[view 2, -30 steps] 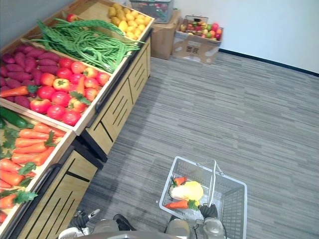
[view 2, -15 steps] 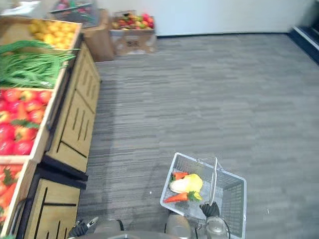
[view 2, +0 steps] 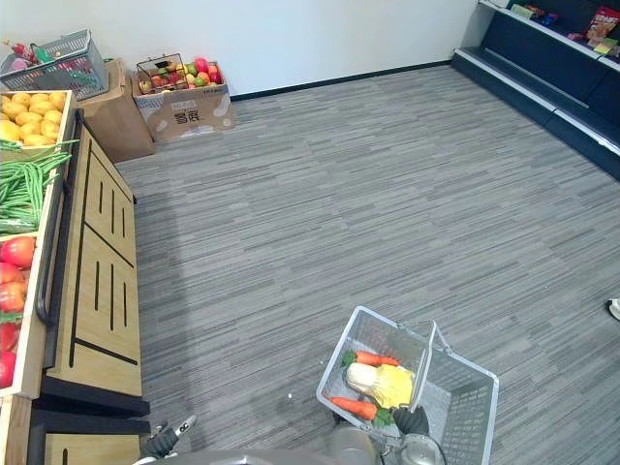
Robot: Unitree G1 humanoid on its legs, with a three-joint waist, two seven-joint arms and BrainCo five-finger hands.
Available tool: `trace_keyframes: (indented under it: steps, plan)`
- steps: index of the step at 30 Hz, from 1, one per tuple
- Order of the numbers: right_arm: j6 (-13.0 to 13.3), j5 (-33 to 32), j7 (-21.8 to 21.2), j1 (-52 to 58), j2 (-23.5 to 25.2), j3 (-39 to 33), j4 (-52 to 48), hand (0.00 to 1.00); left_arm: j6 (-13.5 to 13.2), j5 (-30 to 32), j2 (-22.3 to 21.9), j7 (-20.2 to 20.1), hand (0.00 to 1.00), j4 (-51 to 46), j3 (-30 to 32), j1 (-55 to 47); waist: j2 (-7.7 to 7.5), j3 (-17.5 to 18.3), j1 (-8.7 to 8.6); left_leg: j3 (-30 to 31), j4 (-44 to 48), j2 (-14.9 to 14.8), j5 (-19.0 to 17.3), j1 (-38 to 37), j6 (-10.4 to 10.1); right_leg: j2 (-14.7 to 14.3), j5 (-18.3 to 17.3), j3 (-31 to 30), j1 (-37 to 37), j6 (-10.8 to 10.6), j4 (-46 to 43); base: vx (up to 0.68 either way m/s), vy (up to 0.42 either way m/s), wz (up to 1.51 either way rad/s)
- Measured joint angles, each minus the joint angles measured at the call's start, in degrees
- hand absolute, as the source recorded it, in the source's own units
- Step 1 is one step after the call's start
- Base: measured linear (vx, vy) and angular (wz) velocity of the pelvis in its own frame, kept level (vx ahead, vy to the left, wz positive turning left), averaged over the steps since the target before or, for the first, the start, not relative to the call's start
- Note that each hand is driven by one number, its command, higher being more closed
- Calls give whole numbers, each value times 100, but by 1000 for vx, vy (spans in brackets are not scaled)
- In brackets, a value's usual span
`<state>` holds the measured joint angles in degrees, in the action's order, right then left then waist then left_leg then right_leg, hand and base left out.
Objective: Pick vegetable in the basket
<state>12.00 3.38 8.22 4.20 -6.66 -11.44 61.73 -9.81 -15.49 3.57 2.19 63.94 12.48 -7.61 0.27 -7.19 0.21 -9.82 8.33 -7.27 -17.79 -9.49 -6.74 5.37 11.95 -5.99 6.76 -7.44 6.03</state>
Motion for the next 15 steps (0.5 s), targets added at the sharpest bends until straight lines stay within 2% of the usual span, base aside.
trace_keyframes:
  steps: [6,9,12,13,14,15]
  plan:
    - [-1,-102,-6,-8,24,-154,58,100,49,-14,5,-15,0,-3,-10,6,5,11,18,77,-9,-3,1,31,2,19,-4,80,-9,4,0,0,0,5]
    - [8,-192,-15,-47,16,-187,160,100,118,-65,2,-28,0,-8,13,6,15,10,23,66,-17,-63,-7,37,-11,-9,-91,224,3,75,-37,4,-16,-1]
    - [16,-229,-120,-195,-27,-402,219,100,223,-229,-89,-13,0,-10,153,14,162,-47,40,-88,119,-371,-196,11,-137,-193,-669,780,507,383,-1230,48,-98,-20]
    - [19,-238,-121,-195,-42,-401,212,100,287,-231,-110,4,0,-9,254,-27,216,-49,27,-164,226,-571,-240,-31,-236,-269,-1070,1081,777,568,-1994,137,-156,-25]
    - [15,-256,-121,-188,4,-393,213,100,285,-255,-89,17,0,-36,431,-159,98,-14,101,-188,625,-590,-215,-50,-326,-261,-1545,1345,956,687,-2628,200,-211,-37]
    - [16,-296,-122,-150,40,-390,214,100,292,-258,-67,30,0,-107,578,-152,-14,-31,149,-165,1349,-633,-159,190,-351,-226,-1743,1341,978,615,-2888,164,-135,-34]
